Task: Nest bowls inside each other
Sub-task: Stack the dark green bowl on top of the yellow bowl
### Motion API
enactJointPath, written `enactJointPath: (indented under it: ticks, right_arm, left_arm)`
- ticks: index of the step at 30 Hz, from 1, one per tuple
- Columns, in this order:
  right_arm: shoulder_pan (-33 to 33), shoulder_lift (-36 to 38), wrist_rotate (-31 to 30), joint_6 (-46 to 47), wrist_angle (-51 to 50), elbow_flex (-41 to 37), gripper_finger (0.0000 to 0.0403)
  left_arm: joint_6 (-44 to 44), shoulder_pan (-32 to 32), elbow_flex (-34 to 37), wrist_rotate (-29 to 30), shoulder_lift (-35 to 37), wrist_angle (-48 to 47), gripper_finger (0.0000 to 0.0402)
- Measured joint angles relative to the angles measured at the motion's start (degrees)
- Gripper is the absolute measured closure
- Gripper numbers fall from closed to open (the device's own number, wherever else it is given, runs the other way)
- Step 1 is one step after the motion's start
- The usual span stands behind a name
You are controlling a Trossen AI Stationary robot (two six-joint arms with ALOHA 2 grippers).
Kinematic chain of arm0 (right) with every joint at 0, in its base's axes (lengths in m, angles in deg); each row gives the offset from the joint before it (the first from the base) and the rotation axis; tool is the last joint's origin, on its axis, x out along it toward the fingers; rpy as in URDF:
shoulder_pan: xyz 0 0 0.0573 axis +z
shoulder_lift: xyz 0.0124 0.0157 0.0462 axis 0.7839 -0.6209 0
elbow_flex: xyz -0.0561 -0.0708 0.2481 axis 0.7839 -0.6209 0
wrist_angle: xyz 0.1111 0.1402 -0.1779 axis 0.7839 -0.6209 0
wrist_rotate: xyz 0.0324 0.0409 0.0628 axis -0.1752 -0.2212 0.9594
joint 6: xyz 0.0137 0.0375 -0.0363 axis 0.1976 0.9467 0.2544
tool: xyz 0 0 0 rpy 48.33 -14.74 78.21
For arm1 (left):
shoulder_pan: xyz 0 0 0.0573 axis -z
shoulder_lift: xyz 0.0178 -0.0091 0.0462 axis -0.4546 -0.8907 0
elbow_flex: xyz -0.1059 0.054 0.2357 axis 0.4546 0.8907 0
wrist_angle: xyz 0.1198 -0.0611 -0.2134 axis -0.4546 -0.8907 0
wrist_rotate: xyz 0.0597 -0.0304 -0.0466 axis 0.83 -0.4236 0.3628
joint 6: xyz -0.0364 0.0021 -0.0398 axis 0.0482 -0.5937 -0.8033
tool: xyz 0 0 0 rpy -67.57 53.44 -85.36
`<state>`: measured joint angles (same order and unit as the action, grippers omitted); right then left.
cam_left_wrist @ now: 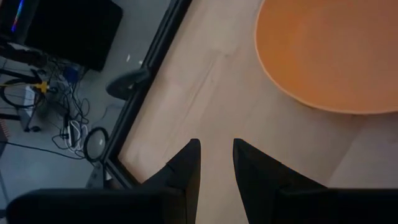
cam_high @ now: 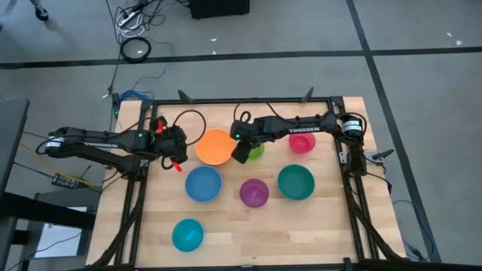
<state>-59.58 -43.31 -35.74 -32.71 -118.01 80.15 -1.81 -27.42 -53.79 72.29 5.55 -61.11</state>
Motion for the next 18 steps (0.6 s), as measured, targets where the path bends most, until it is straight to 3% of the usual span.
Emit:
enactJointPath:
  ticks: [4,10,18]
  right_arm:
    - [0.42,0.36,0.01,0.25,-3.99,-0.04,0.028]
    - [4.5,3.32,-0.92,2.92,-19.21,-0.04,0.0281]
    - [12.26,12.09,-3.6,10.13,-30.07,-0.07,0.0281]
  left_arm:
    - [-0.12,0.0,0.2,-0.1,0.0,-0.15,0.0298]
    - [-0.31,0.0,0.21,-0.12,0.0,-0.23,0.0298]
    - [-2.05,0.0,0.22,-1.07,0.0,-0.36,0.0298]
